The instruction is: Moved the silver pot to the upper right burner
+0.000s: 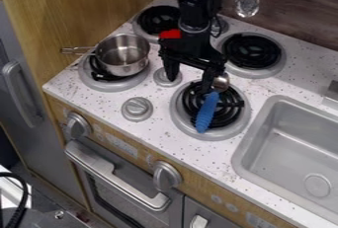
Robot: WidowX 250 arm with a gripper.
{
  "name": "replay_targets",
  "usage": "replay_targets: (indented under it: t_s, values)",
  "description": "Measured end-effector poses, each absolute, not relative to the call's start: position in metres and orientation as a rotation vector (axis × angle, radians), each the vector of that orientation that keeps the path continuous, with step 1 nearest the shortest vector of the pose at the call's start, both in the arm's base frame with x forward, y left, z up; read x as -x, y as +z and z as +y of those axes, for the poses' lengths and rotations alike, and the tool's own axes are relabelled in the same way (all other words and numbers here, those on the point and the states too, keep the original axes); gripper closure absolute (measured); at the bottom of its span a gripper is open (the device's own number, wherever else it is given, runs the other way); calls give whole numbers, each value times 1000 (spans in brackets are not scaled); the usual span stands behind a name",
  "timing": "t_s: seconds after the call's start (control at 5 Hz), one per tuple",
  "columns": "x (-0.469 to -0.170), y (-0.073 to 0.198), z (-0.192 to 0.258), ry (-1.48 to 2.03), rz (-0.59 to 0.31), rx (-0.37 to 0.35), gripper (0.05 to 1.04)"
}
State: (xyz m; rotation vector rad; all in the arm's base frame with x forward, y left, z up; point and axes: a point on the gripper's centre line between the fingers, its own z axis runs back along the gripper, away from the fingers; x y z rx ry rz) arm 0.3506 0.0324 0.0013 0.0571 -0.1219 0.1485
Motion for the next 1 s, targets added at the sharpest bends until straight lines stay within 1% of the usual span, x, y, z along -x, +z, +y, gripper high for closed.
replay_targets:
  t_s: [0.2, 0.4, 0.6, 0.8, 1.0]
  values:
    - [-344, -11, 31, 146, -82, -57, 86]
    - [-362, 3, 55, 164, -125, -72, 86]
    - [-379, 12, 91, 199, -146, -106, 86]
    - [-395, 8, 114, 208, -139, -147, 86]
    - [-393, -21, 136, 241, -56, -144, 86]
